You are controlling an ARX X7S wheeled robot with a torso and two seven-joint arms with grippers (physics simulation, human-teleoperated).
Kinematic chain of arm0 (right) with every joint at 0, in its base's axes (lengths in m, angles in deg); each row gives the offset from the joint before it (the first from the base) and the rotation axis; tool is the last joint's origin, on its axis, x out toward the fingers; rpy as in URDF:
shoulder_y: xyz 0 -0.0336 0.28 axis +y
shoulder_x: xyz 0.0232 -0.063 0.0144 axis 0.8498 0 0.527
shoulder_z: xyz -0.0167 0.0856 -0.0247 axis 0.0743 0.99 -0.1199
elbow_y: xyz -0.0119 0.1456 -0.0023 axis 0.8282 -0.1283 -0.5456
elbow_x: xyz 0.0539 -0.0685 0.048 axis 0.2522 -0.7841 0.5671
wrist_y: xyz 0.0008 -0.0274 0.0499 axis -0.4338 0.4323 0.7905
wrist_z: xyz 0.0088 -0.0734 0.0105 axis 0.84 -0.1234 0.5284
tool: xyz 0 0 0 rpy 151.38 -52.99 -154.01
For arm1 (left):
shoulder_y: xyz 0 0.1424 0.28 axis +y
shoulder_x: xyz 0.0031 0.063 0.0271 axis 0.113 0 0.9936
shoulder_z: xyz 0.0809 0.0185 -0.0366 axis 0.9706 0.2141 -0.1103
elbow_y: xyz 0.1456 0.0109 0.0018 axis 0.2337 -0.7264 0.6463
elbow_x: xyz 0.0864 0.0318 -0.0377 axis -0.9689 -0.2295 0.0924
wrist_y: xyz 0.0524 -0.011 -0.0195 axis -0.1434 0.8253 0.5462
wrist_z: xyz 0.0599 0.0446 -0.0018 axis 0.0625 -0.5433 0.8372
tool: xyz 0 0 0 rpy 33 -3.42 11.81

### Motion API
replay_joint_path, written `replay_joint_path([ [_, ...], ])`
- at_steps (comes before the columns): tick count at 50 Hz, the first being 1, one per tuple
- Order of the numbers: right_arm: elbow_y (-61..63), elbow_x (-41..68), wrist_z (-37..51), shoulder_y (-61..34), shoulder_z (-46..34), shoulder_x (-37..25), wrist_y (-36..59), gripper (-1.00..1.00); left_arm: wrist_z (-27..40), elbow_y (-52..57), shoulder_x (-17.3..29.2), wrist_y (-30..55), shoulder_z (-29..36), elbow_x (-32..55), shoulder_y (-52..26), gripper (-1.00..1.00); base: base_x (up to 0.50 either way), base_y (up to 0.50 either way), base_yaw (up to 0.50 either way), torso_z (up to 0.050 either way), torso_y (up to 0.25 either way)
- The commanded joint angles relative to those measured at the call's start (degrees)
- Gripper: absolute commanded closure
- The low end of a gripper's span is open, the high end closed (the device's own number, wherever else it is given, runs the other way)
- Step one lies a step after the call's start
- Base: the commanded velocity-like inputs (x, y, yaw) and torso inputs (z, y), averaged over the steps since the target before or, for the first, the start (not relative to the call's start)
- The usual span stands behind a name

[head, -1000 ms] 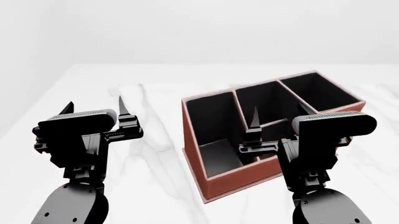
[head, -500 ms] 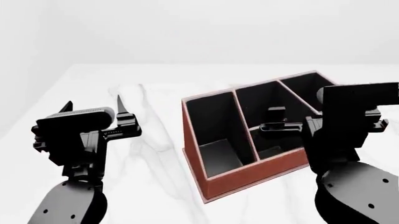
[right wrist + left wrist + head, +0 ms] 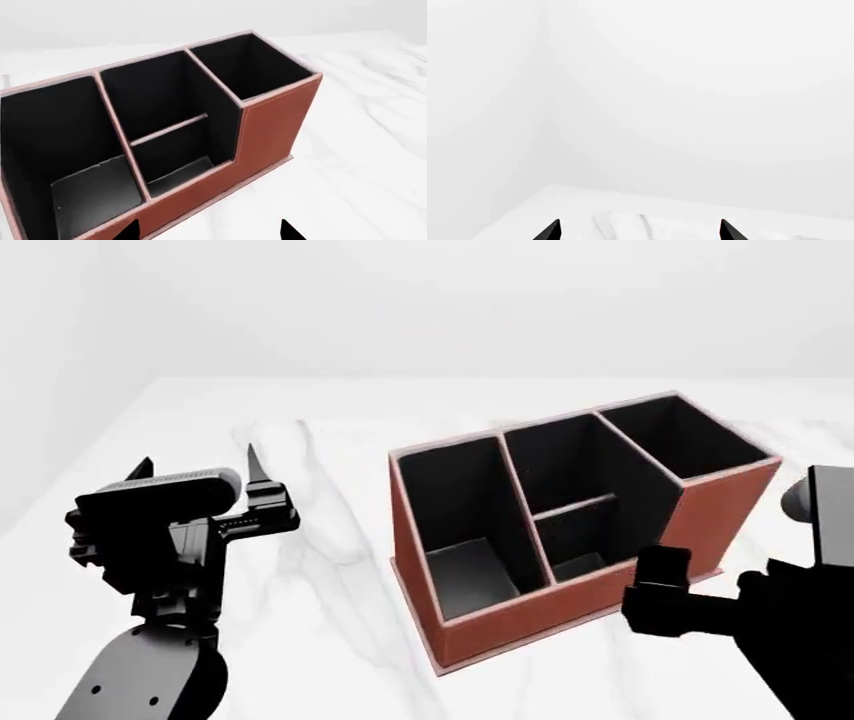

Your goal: Pick up the book and place it in the left compartment of the caddy.

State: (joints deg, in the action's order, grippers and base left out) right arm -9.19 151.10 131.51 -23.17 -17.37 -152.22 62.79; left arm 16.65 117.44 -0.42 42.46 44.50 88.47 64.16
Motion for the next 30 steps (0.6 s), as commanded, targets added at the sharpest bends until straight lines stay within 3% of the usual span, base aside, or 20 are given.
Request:
replay_joint_path([
  [1, 1.3, 5.5, 2.7, 0.2, -3.9, -4.8, -5.9, -1.00, 0.2, -0.5, 0.2, -0.6, 0.1, 0.3, 0.1, -1.00, 0.00, 0.00, 0.00, 0.000, 0.000],
  [16, 4.5, 2.0, 1.0, 10.7, -7.7, -11.4, -18.4, -1.00, 0.5, -1.5, 0.5, -1.3, 0.1, 0.6, 0.2, -1.00, 0.00, 0.00, 0.00, 0.000, 0.000],
  [30, 5.5, 0.4, -1.6, 16.3, -10.6, -12.8, -25.1, -1.00, 0.9, -1.8, 0.7, -1.5, 0.5, 0.8, 0.0, -1.00, 0.00, 0.00, 0.00, 0.000, 0.000],
])
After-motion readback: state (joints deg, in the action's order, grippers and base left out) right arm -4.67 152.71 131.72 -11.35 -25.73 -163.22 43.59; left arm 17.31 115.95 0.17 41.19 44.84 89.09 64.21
